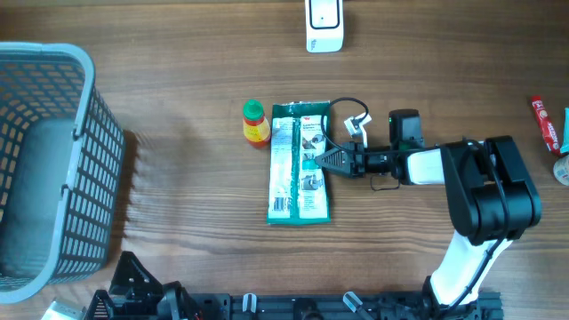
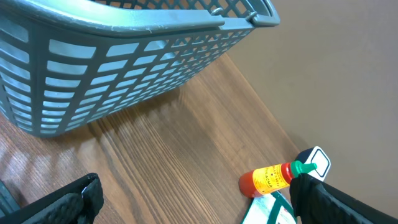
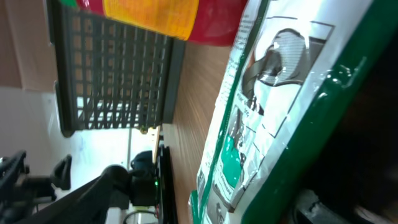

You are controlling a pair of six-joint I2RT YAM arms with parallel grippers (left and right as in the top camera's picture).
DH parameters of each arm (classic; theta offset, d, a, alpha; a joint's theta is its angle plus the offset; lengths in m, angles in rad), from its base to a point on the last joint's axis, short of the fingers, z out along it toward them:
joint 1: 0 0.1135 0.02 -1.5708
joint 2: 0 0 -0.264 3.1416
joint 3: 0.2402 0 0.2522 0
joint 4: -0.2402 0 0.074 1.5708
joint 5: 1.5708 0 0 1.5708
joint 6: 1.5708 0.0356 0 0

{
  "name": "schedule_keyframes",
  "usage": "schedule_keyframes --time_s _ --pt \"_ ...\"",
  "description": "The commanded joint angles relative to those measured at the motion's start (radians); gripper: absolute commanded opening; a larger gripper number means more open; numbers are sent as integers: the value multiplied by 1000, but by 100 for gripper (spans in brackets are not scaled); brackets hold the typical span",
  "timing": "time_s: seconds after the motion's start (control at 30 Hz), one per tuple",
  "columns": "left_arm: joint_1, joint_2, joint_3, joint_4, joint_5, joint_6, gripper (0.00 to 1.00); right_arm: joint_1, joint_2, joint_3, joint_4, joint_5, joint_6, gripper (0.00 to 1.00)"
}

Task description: Scan the item barcode

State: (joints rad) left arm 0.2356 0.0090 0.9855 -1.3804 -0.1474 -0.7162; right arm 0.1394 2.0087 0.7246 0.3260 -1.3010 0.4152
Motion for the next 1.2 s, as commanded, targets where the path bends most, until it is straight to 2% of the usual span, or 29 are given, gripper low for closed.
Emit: schedule_keyframes --time_s 0.0,0.07,0.1,0.23,0.4,0.43,0.63,0.77,0.83,0.87,0.97,1.07,1.17 --pt "-3 -4 1 3 2 1 100 78 35 -15 -27 253 91 82" --pt "-3 -4 1 3 2 1 100 99 35 -14 -25 309 164 17" --pt "-3 -4 1 3 2 1 100 96 35 -14 -27 311 164 5" --pt "-3 -4 1 3 2 1 100 73 16 -12 -21 233 122 5" --pt "-3 -4 1 3 2 1 100 -26 -201 -13 -21 -260 -1 5" --pt "-3 -4 1 3 2 1 100 -26 -240 -12 -20 -291 -1 5" --pt "-3 -4 1 3 2 1 100 -26 -508 -13 -31 -293 39 4" --pt "-3 -4 1 3 2 1 100 -26 -645 -13 -22 -294 180 5" --pt "-3 -4 1 3 2 1 100 -26 -722 -13 58 -258 337 5" --pt "-3 -4 1 3 2 1 100 -26 -769 -12 168 -213 470 5" --pt "-3 -4 1 3 2 1 100 -26 -795 -12 418 -135 604 5" --pt "-3 -4 1 3 2 1 100 -7 -789 3 504 -14 587 5" --pt "-3 -4 1 3 2 1 100 24 -789 117 485 22 541 5"
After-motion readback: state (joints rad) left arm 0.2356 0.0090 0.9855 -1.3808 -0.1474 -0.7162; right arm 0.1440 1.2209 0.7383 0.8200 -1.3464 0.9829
